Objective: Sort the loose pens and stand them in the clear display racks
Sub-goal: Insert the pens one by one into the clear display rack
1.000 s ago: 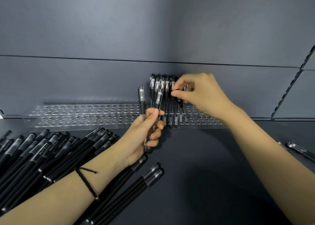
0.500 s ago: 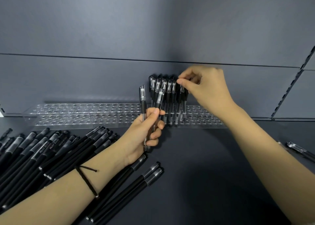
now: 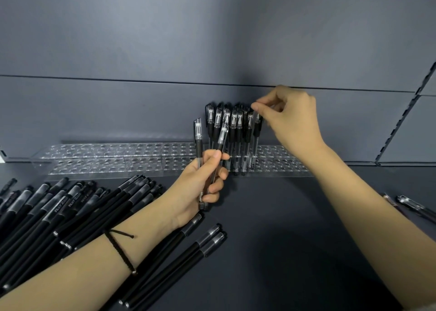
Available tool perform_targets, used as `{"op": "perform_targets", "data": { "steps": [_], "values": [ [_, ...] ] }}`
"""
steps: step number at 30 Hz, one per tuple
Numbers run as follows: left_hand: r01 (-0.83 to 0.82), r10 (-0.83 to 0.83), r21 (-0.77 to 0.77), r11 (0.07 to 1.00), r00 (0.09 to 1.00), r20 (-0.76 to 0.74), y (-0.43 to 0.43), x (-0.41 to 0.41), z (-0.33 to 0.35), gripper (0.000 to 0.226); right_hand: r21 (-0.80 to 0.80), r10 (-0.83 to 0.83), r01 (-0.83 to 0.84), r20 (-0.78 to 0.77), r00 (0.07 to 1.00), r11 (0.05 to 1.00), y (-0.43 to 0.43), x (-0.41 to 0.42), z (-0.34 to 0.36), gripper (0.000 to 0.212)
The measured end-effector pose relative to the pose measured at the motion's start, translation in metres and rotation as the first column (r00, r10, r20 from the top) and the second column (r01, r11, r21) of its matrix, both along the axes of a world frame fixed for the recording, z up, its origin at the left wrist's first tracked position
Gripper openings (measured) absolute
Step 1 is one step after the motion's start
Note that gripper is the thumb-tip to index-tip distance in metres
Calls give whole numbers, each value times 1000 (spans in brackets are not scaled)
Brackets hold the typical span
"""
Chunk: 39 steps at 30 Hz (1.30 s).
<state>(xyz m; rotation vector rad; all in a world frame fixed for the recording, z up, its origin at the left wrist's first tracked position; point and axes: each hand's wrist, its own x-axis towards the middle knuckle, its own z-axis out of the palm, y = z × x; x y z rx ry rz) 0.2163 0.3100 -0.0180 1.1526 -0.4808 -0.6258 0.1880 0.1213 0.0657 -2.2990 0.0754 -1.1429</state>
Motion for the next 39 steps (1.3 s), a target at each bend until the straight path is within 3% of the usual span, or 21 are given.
{"op": "perform_targets", "data": {
  "steps": [6,11,13,16,20,23,27,30,34,39],
  "values": [
    [-15,15,28,1000,1000,17,1,0,0,34,-86,-98,89,-114,989,992,-8,3,-5,10],
    [-3,3,9,1000,999,39,0,-1,0,38,-113,-28,31,34,999,993,4,-2,-1,14],
    [28,-26,-43,999,999,48,-1,-1,0,39,-36,96,-98,-56,994,995,11,-7,4,16],
    [97,-91,-93,991,994,62,-2,-2,-1,37,148,326,-295,-286,901,944,21,-14,9,17],
    [126,-118,-132,983,991,64,-1,-2,-2,35,371,515,-391,-340,787,843,21,-17,10,10],
    [78,-74,-79,994,996,51,0,-2,0,35,447,558,-407,-285,780,797,19,-15,9,13],
    [-29,28,104,994,1000,13,0,1,-2,36,538,477,-420,38,878,731,11,-11,16,4],
    [-2,1,136,991,1000,7,0,1,-3,48,506,282,-363,231,931,783,-4,-8,22,12],
    [48,-46,192,980,999,-14,-2,0,-1,65,308,84,-162,253,964,937,-22,1,16,6],
    [79,-76,86,993,996,-38,0,2,-2,43,152,-11,-21,205,979,988,-31,7,3,14]
  ]
}}
